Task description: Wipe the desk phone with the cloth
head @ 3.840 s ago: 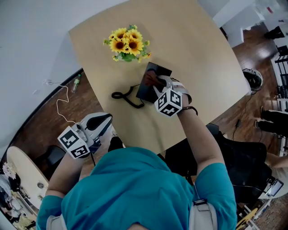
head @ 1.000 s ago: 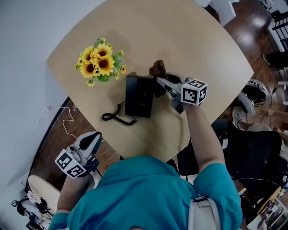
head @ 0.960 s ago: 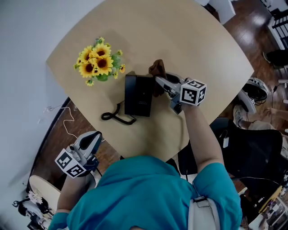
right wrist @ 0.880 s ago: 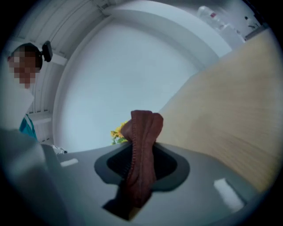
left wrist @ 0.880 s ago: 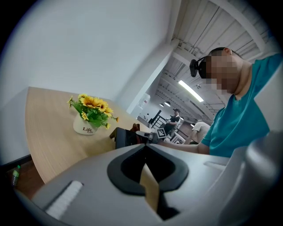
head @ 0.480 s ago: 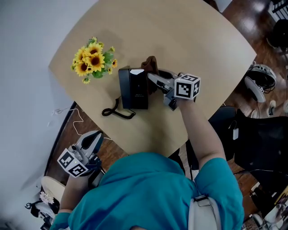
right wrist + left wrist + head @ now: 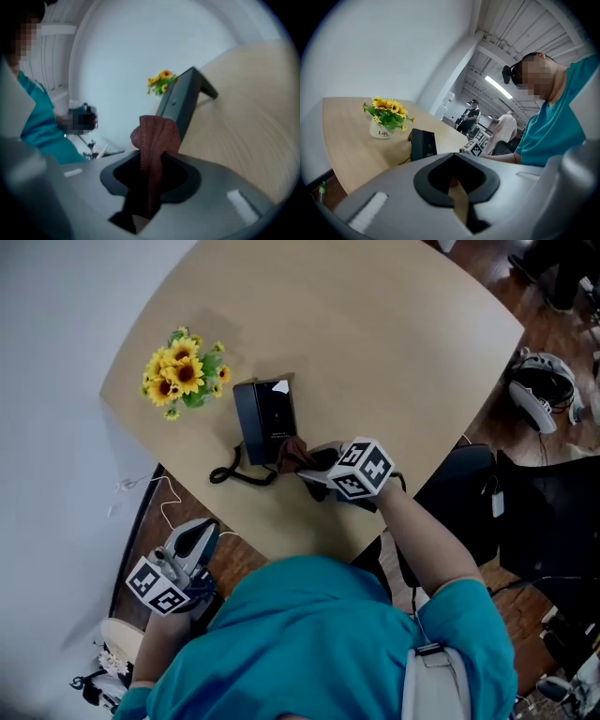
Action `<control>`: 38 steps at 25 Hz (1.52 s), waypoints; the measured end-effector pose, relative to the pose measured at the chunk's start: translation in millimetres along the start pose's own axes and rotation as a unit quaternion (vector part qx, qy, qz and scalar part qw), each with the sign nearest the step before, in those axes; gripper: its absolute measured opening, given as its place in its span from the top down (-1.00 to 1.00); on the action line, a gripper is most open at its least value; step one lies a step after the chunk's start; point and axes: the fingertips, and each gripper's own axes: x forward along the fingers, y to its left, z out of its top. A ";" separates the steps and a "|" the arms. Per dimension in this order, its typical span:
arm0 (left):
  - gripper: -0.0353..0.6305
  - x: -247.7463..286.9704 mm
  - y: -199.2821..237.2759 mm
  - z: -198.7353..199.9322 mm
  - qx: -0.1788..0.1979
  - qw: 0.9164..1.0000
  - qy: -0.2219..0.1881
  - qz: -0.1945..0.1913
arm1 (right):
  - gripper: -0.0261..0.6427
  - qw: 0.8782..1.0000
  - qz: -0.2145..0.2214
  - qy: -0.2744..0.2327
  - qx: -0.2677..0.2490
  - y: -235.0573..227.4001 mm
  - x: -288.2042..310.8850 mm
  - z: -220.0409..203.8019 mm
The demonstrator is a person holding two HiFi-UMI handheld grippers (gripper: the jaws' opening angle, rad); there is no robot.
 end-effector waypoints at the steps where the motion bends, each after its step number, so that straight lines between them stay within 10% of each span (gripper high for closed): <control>1: 0.88 1.2 -2.1 -1.1 0.002 1.000 0.002 -0.001 | 0.58 0.999 0.006 0.041 -0.027 11.3 6.6 -14.0; 3: 0.88 2.1 -6.2 -2.9 0.004 1.000 0.004 -0.002 | 0.58 0.996 0.016 0.063 -0.058 22.6 8.8 -20.9; 5: 0.88 1.4 -8.6 -2.9 0.004 1.000 0.004 -0.002 | 0.58 0.999 0.006 -0.022 -0.033 7.2 -13.8 12.9; 9: 0.88 -4.5 -6.7 -4.1 0.000 1.000 0.002 0.005 | 0.58 0.981 -0.131 -0.130 -0.054 -72.5 -69.6 93.5; 15: 0.88 -7.6 -8.1 -9.2 -0.006 1.000 0.002 0.007 | 0.58 0.954 -0.215 0.008 -0.210 -115.9 -42.2 122.5; 25: 0.88 -19.7 -3.7 -10.0 -0.012 1.000 -0.011 0.015 | 0.58 0.885 -0.317 0.160 -0.303 -158.6 -34.6 116.3; 29: 0.88 -26.8 -1.2 -6.6 -0.006 1.000 -0.026 0.013 | 0.58 0.912 -0.314 0.107 -0.239 -110.3 -72.7 90.6; 34: 0.88 -29.5 0.2 -12.9 -0.007 0.999 -0.046 0.006 | 0.58 0.970 -0.144 0.121 -0.155 11.4 -24.5 -15.7; 38: 0.88 -31.7 -3.0 -18.8 -0.009 0.998 -0.059 -0.004 | 0.58 0.974 -0.101 0.190 -0.073 37.5 33.5 -62.4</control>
